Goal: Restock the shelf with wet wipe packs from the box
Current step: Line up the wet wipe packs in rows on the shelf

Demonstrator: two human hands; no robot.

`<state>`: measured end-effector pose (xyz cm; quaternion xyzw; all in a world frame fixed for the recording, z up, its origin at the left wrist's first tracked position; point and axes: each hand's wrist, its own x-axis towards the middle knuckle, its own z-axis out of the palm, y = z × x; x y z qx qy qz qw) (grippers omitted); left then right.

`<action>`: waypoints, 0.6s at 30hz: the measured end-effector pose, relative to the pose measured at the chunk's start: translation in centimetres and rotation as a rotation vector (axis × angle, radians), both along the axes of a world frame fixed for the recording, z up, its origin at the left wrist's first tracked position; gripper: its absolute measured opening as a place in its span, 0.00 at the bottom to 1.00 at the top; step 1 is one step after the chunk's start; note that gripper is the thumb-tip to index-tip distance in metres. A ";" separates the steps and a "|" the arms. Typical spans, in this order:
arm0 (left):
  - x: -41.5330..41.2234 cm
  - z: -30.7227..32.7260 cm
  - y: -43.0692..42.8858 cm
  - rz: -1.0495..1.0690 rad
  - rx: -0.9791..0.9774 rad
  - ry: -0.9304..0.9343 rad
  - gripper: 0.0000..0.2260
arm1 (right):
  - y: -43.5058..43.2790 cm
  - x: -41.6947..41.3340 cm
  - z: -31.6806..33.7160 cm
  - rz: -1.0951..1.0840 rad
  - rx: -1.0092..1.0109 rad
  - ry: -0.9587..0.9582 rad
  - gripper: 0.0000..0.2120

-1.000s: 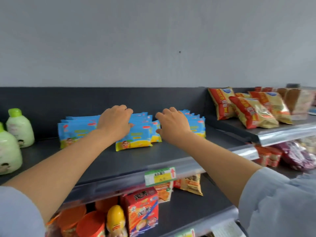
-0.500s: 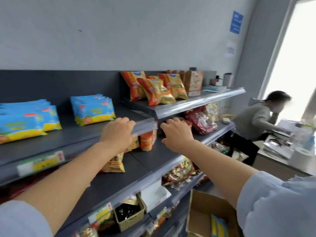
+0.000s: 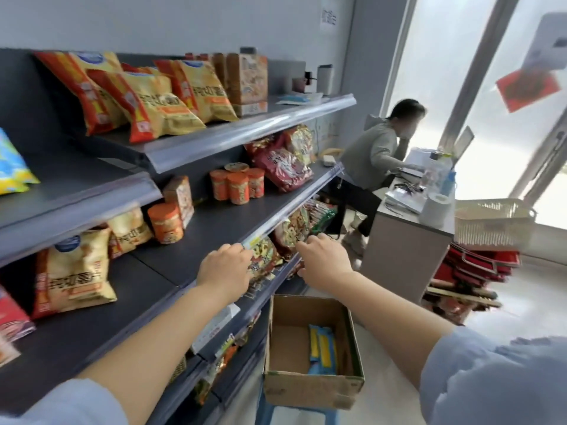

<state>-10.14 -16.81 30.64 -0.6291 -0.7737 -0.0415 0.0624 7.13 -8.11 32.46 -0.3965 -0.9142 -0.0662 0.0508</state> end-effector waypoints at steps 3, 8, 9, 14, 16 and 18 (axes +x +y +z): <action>1.2 -3.1 3.5 -0.044 -0.060 -0.042 0.16 | 2.5 1.2 -3.3 -0.050 -0.062 -0.058 0.15; 2.4 -8.7 8.5 -0.127 -0.179 -0.123 0.17 | 6.1 2.4 -8.8 -0.135 -0.179 -0.114 0.14; 2.6 -9.9 9.3 -0.137 -0.204 -0.136 0.16 | 6.8 2.6 -9.9 -0.153 -0.205 -0.123 0.15; 3.9 -15.2 12.5 -0.143 -0.321 -0.198 0.15 | 9.2 3.6 -15.4 -0.198 -0.327 -0.143 0.14; 4.4 -17.5 13.4 -0.129 -0.371 -0.216 0.15 | 10.1 3.9 -17.8 -0.205 -0.371 -0.144 0.13; 4.9 -19.7 14.3 -0.108 -0.423 -0.246 0.15 | 11.1 4.1 -20.3 -0.206 -0.410 -0.156 0.12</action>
